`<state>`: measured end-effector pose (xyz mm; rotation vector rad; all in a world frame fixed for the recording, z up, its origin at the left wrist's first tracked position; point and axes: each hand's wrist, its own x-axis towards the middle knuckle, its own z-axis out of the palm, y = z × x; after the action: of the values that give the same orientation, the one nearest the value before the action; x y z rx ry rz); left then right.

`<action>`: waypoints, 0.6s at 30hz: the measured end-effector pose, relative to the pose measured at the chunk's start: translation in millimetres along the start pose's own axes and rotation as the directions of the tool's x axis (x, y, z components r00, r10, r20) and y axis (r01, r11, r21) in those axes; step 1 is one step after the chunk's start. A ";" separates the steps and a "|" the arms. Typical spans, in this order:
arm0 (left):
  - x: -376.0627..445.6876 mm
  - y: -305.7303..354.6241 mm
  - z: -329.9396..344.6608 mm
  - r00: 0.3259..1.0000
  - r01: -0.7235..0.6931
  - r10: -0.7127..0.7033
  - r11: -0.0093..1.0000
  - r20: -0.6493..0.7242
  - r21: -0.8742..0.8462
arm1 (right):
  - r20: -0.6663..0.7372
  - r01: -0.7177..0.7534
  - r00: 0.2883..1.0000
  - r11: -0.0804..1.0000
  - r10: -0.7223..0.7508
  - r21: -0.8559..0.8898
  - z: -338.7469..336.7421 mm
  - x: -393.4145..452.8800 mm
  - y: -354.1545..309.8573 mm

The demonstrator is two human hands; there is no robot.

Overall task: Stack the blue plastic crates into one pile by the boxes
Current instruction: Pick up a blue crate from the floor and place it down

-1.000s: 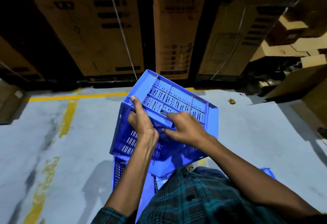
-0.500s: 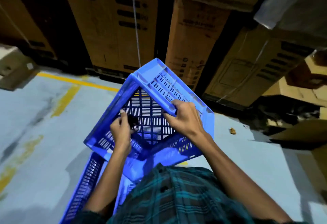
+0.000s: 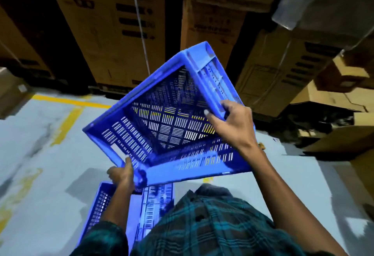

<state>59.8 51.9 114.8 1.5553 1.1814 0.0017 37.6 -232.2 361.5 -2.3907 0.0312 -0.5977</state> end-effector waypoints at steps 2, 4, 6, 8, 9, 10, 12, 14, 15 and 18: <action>6.4 6.8 11.7 1.000 0.029 -0.029 0.999 -0.002 0.024 | -0.014 -0.024 1.000 0.999 0.024 0.022 -13.5 5.9 13.8; 11.7 15.7 24.0 1.000 0.027 -0.026 0.998 0.018 -0.063 | 0.002 -0.040 0.999 0.997 0.040 0.064 -20.7 14.4 33.1; 20.1 20.9 40.7 0.997 0.025 -0.010 0.980 0.077 -0.199 | 0.007 -0.055 0.998 0.995 0.055 0.083 -22.5 29.9 60.1; 22.2 25.5 60.7 0.991 -0.001 0.035 0.967 0.130 -0.254 | -0.011 -0.070 0.997 0.995 0.071 0.074 -21.2 51.3 92.1; 22.7 28.6 70.1 0.992 -0.029 0.059 0.966 0.111 -0.258 | -0.027 -0.082 0.996 0.994 0.084 0.073 -19.5 61.5 107.6; 22.4 35.1 84.4 0.994 -0.060 0.081 0.964 0.069 -0.260 | -0.041 -0.106 0.993 0.991 0.110 0.078 -18.8 73.7 127.0; 14.5 54.1 116.2 0.994 -0.111 0.113 0.960 -0.007 -0.257 | -0.060 -0.160 0.984 0.984 0.166 0.084 -18.0 96.8 167.0; 6.5 75.4 144.0 0.990 -0.138 0.132 0.955 -0.040 -0.264 | -0.080 -0.218 0.970 0.970 0.227 0.108 -17.7 112.2 201.2; 3.7 88.2 158.1 0.990 -0.141 0.131 0.955 -0.057 -0.261 | -0.081 -0.255 0.961 0.959 0.266 0.121 -19.2 120.9 215.7; 6.7 118.4 200.3 0.981 -0.192 0.177 0.952 -0.082 -0.237 | -0.089 -0.363 0.923 0.923 0.376 0.130 -24.0 146.9 255.5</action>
<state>253.9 -76.2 123.9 1.4489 1.0353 0.3091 192.1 -471.2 281.4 -2.1626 0.4773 -0.5352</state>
